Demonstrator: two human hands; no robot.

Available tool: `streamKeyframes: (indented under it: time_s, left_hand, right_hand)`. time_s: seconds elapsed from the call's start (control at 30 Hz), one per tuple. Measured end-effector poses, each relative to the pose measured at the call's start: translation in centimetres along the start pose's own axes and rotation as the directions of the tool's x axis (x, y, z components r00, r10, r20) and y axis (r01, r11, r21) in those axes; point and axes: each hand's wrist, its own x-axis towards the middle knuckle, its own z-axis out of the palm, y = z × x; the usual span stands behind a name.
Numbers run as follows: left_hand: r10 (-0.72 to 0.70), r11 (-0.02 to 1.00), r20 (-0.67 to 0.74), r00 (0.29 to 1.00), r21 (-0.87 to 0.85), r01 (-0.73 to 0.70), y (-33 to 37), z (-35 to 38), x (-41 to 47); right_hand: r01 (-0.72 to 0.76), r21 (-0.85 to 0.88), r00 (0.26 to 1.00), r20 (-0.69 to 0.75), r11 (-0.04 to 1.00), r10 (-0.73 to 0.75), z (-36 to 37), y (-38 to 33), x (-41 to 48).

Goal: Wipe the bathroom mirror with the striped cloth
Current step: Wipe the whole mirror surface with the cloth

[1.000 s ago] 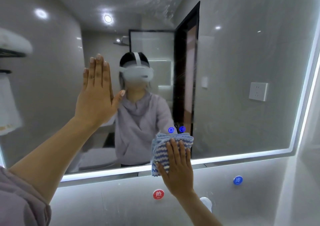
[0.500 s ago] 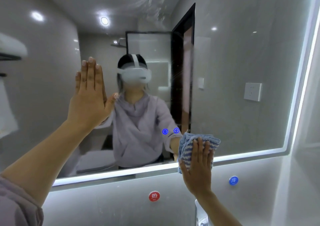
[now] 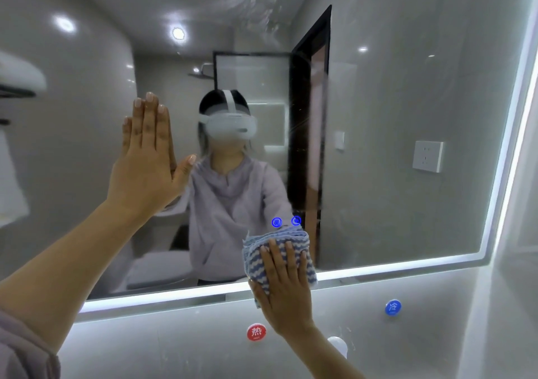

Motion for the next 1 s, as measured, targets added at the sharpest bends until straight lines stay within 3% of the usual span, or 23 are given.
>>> streamKeyframes:
  time_s: [0.43,1.0]
  left_hand:
    - [-0.005,1.000,-0.016,1.000,-0.020,0.005,0.3,-0.1,0.1]
    - [-0.021,1.000,0.012,1.000,0.004,0.020,0.2,-0.2,0.0]
  right_hand:
    - [-0.312,-0.038,0.947,0.065,0.949,0.314,-4.2,12.7,-1.2]
    - [-0.221,-0.073,0.973,-0.084,0.973,0.215,-3.5,9.1,2.0]
